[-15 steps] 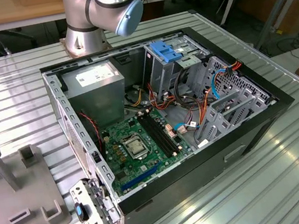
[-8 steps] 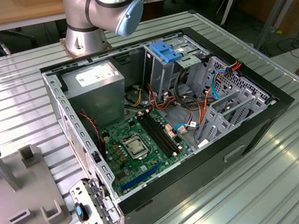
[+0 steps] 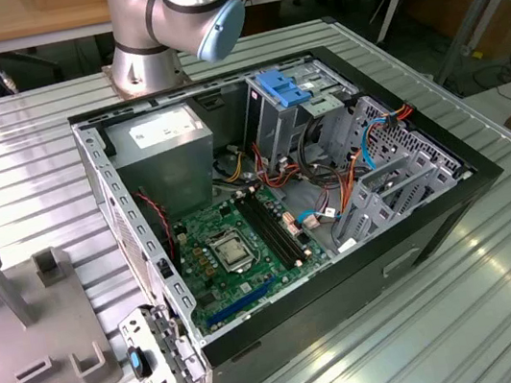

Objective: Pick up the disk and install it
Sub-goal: 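Pick up the disk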

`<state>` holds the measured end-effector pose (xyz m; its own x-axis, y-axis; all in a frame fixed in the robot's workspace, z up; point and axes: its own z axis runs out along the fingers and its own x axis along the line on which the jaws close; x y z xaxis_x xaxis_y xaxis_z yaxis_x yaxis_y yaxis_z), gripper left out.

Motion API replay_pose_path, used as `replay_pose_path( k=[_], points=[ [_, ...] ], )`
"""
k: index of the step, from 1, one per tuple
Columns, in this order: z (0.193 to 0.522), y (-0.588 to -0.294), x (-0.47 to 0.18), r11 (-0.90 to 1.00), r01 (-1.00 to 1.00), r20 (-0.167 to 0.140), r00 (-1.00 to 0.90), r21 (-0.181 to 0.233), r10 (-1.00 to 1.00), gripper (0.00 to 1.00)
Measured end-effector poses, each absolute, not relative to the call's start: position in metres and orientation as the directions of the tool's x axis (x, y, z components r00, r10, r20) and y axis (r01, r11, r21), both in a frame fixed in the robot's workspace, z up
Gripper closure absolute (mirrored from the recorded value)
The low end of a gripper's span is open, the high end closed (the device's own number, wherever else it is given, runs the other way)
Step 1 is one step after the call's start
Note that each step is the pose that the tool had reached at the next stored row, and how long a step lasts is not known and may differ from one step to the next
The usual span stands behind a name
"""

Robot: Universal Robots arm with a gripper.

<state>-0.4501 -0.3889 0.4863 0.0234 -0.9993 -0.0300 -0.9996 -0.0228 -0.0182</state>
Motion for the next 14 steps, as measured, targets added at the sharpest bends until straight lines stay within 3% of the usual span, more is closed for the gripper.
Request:
replay_pose_path(
  k=[3, 14],
  points=[
    [0.51, -0.389, -0.45, -0.023, -1.0, -0.03, 0.023, -0.018, -0.999, 0.63],
    [0.511, -0.389, -0.413, -0.023, -1.0, -0.03, 0.023, -0.018, -0.999, 0.63]
  ],
)
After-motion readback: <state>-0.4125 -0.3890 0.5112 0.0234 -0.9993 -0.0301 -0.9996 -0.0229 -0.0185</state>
